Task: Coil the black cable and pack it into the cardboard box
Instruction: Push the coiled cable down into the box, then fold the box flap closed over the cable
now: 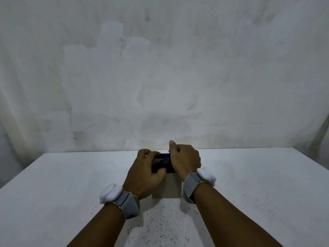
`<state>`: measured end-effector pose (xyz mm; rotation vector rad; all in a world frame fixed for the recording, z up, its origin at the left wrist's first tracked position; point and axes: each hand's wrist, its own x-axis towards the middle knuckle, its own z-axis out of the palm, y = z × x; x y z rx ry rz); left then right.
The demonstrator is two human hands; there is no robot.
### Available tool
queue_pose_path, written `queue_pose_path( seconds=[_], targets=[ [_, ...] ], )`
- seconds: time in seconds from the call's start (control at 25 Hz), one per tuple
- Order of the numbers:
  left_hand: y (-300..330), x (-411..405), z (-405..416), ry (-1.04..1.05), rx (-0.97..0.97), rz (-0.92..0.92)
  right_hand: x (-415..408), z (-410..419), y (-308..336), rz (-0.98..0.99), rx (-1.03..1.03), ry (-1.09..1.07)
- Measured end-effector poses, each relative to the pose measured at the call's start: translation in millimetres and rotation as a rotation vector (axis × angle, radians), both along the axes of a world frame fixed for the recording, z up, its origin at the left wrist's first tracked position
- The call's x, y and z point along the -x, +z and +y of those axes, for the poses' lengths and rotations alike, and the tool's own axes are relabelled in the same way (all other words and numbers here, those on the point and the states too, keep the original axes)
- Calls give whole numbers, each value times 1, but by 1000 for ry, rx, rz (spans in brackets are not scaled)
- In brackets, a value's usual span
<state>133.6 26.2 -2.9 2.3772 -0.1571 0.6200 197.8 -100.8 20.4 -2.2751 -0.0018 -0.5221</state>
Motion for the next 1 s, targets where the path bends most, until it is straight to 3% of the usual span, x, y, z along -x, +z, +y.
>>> queue_pose_path(
  seconds=[0.08, 0.16, 0.24, 0.36, 0.4, 0.56, 0.76, 1.0],
  targets=[
    [3, -6, 1, 83, 238, 38, -4, -3, -2, -70, -114, -47],
    [8, -18, 1, 209, 449, 178, -11, -11, -4, -16, -247, -50],
    [11, -35, 3, 303, 463, 371, -22, -16, -8, 183, -339, -19],
    [17, -47, 0, 292, 719, 527, -29, -18, -10, 549, -481, 99],
    [17, -49, -1, 296, 756, 526, -28, -17, -10, 591, -497, 127],
    [14, -49, -4, 309, 522, 379, -30, -17, -10, 512, -426, 152],
    [13, -40, -6, 261, 666, 187, -19, -13, -9, 265, -621, 158],
    [24, -28, -12, 120, 646, 97, -9, -12, -3, 224, -644, 170]
  ],
)
